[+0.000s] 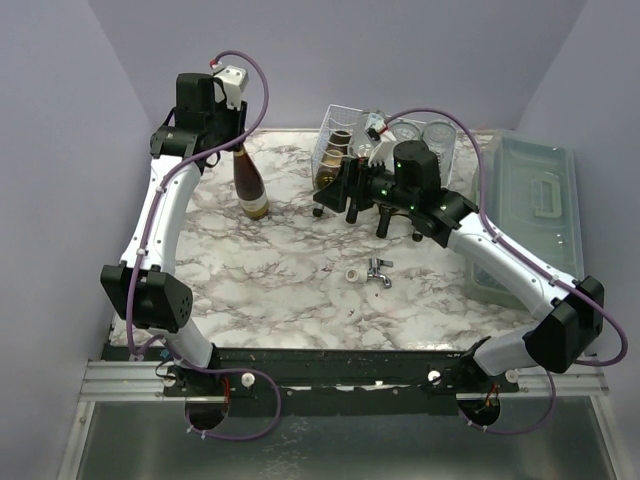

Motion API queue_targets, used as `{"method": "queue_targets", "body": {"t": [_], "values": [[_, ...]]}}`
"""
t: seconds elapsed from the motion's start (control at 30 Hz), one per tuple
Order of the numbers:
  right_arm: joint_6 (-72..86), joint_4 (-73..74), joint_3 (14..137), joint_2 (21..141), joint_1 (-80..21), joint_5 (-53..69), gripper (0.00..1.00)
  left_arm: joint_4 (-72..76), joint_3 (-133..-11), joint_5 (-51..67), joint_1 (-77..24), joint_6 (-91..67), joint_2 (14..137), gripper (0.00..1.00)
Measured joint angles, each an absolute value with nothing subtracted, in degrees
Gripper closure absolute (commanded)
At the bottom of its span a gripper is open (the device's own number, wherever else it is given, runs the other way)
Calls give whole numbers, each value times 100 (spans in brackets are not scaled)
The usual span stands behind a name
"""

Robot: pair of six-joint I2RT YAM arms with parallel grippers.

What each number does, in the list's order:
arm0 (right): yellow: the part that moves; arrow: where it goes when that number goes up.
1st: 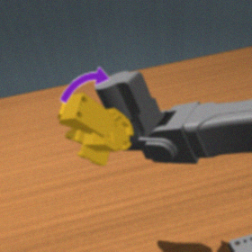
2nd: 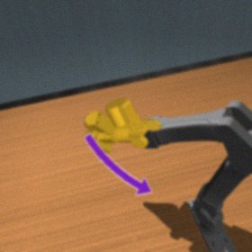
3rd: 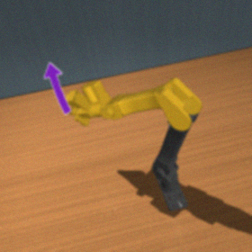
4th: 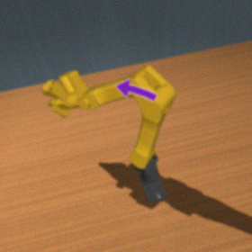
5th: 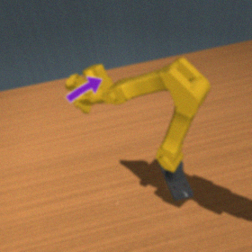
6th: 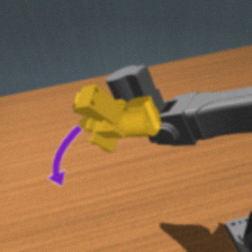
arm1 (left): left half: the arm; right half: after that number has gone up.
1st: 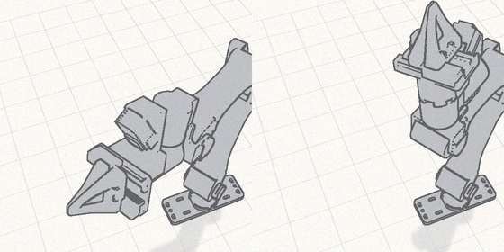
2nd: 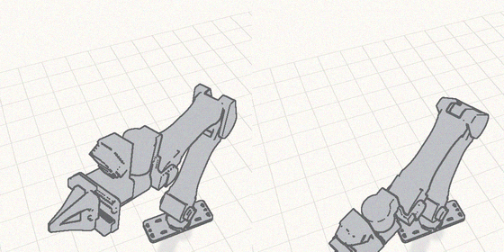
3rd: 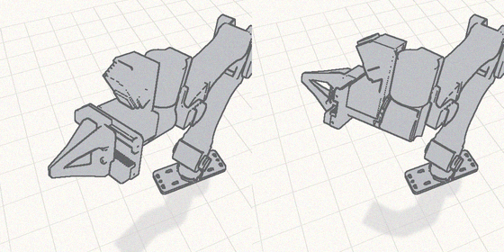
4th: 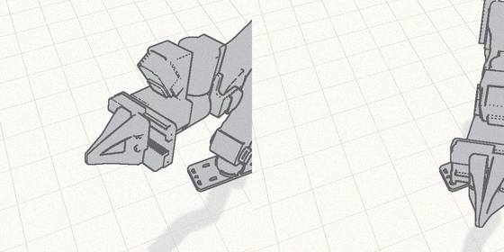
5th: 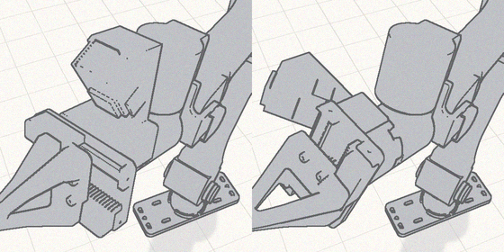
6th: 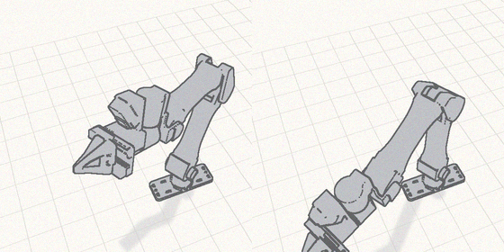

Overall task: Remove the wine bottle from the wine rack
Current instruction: Place the wine bottle at the center of the board.

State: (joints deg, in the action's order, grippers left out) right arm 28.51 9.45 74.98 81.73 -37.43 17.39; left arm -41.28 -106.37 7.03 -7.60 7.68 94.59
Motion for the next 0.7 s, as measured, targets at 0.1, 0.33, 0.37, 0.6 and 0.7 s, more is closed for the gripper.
{"method": "queue_targets", "body": {"t": [0.1,0.33,0.37,0.6,0.7], "values": [[2838,947,7498,8167,-3708,1741,5,-4171,-10674,666,-760,690,9480,55],[2821,945,7461,8086,-3586,1745,5,-4171,-10914,624,-757,534,9485,24],[2805,947,7459,8071,-3566,1747,5,-4160,-10945,624,-757,519,9485,19],[2598,945,7437,7944,-3433,1857,3,-4169,-11122,637,-757,327,9467,1],[2246,947,7343,7819,-3319,2180,0,-4169,-11096,725,-753,139,9384,2]]}}
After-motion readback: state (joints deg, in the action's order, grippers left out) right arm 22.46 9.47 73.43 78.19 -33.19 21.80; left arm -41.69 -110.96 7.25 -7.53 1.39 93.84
